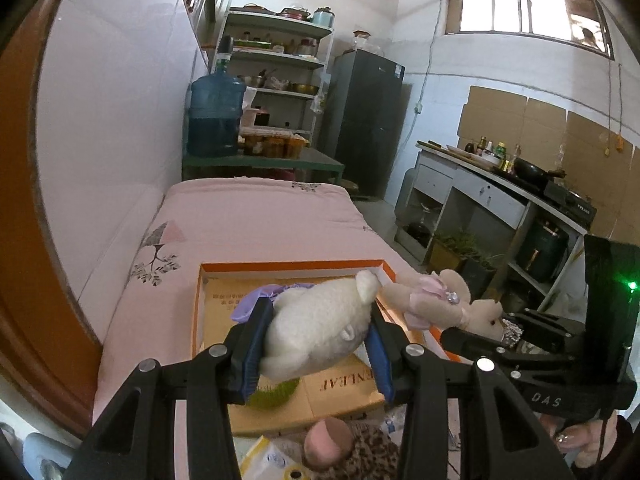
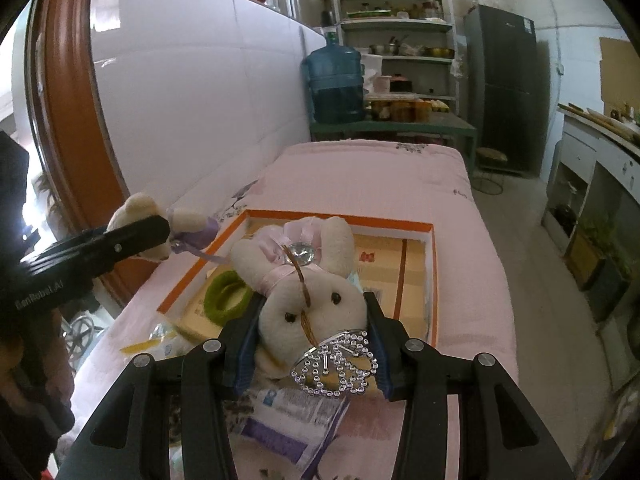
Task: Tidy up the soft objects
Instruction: 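Lift the bear and bunny and carry both over the box, then lower the bear and bunny into the box and open both tools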
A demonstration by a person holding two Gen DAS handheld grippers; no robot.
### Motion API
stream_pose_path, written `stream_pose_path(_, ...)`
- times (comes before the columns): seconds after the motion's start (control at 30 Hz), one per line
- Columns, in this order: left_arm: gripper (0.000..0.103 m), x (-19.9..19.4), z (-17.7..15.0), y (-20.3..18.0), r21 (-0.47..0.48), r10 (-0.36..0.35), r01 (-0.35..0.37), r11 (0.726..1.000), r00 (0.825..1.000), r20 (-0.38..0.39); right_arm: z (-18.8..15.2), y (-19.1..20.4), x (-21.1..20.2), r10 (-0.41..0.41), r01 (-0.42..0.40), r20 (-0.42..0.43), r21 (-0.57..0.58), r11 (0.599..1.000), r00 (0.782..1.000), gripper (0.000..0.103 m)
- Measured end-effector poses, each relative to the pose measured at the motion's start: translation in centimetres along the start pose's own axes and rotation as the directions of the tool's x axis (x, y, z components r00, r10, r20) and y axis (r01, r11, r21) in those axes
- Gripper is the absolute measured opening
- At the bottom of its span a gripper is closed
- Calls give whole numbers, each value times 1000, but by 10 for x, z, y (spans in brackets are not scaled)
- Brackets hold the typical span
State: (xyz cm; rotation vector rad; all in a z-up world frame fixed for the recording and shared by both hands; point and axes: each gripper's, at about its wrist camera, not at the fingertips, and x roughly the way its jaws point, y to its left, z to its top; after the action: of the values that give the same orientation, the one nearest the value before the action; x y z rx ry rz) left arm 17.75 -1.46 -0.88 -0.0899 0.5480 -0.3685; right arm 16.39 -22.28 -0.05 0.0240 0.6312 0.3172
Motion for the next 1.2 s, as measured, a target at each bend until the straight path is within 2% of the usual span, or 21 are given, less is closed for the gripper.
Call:
stream_pose_path(0.27,45,36,26,11,-4,10,-10,1000,999,-32,26,-6,31,-10,8,-26,-49,999,1000,48)
stream_pose_path(0.5,45,84,41,29,-29,41,-44,999,994,-104,51,-22,77,4,-8,-85,-51,999,996,48)
stream_pose_path(0.83,45,138,41,56,-77,62,-81,994,973,-224,66,-38,143,13,-18,-187,-28,999,982,48)
stream_pose_path(1.2,45,171,32,73,-128,43,-84,988,953,-300,68,-46,180,29,-28,-260,7,1000,965,48)
